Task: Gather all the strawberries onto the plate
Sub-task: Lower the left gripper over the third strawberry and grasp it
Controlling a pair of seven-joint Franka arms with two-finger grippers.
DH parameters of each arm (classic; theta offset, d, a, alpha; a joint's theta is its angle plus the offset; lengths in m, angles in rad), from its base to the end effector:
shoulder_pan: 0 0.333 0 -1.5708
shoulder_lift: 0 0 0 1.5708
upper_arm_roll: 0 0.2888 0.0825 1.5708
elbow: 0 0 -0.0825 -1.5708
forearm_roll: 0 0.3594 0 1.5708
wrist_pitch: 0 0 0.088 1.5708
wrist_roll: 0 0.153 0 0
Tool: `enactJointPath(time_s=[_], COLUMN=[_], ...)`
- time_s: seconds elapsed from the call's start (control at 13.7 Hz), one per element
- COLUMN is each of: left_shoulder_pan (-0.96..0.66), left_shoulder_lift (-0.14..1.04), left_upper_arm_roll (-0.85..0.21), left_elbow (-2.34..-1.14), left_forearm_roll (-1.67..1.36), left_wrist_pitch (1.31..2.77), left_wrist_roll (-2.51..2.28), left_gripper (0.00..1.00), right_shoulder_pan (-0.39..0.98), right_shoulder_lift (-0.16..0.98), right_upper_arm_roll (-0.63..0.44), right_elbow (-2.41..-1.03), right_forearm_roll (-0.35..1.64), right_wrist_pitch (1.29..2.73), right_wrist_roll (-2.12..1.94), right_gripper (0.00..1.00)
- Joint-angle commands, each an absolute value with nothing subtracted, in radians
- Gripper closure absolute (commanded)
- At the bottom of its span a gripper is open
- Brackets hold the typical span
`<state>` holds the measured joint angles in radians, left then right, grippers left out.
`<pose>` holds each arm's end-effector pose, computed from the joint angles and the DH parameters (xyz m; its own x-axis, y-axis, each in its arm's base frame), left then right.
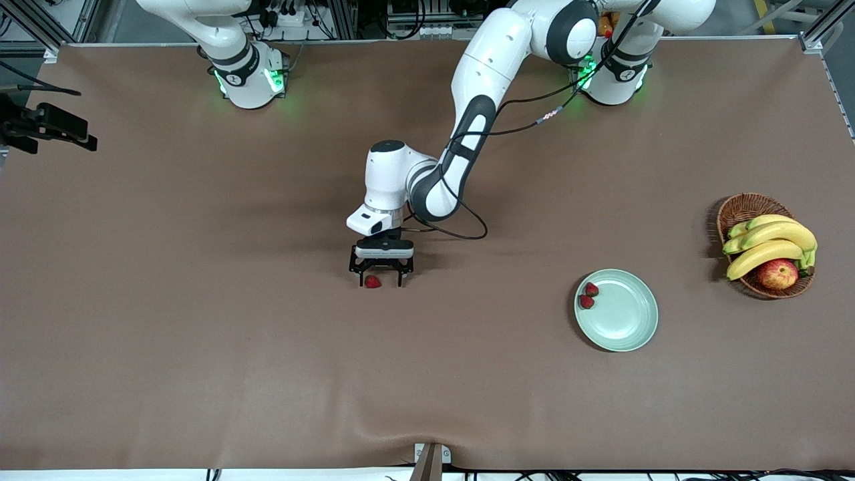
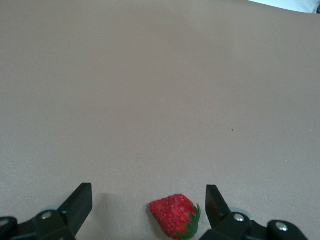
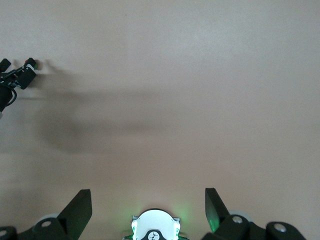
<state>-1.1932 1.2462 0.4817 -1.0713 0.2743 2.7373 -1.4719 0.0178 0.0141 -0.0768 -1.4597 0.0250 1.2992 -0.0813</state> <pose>0.4864 -0.6081 0.1107 0.7608 0.1533 0.6306 0.0287 -0.9787 0.2033 0.4958 -0.0247 0.5716 0.9848 0.0297 -0.1711 0.0235 -0.9990 -0.0378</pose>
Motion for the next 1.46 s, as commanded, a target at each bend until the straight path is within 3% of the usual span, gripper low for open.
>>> enactJointPath(time_s=[0.0,0.37,0.44,0.51,0.59,0.73,0.81,1.1,1.39], left_shoulder_pan=[-1.206,-1.210,-1.215,-1.215,-1.213,-1.213,-1.213,-1.213,-1.212], left_shoulder_lift=[1.275,1.278,1.278,1.278,1.278,1.275,1.275,1.258,1.168], left_upper_arm_roll=[0.508,0.508,0.508,0.508,0.509,0.508,0.508,0.508,0.505], left_elbow=[-1.029,-1.028,-1.029,-1.029,-1.029,-1.029,-1.029,-1.034,-1.077], left_forearm_roll=[0.291,0.291,0.291,0.291,0.291,0.290,0.290,0.281,0.200], left_wrist_pitch=[2.718,2.718,2.718,2.718,2.718,2.717,2.717,2.717,2.676], left_wrist_roll=[-1.499,-1.502,-1.502,-1.502,-1.502,-1.503,-1.509,-1.555,-1.591], left_gripper=[0.00,0.00,0.23,0.53,0.74,0.96,1.00,1.00,1.00], right_shoulder_pan=[0.025,0.026,0.026,0.026,0.026,0.026,0.026,0.025,0.026], right_shoulder_lift=[0.003,0.003,0.003,0.002,0.002,0.002,0.002,0.002,0.002], right_upper_arm_roll=[-0.080,-0.080,-0.080,-0.080,-0.080,-0.080,-0.080,-0.083,-0.084], right_elbow=[-1.470,-1.468,-1.468,-1.468,-1.468,-1.468,-1.468,-1.468,-1.468], right_forearm_roll=[0.025,0.026,0.026,0.026,0.026,0.028,0.028,0.028,0.028], right_wrist_pitch=[1.305,1.305,1.305,1.305,1.305,1.302,1.302,1.299,1.299], right_wrist_roll=[-0.069,-0.069,-0.069,-0.069,-0.069,-0.072,-0.077,-0.080,-0.084], right_gripper=[0.00,0.00,0.00,0.00,0.00,0.00,0.00,0.00,0.00])
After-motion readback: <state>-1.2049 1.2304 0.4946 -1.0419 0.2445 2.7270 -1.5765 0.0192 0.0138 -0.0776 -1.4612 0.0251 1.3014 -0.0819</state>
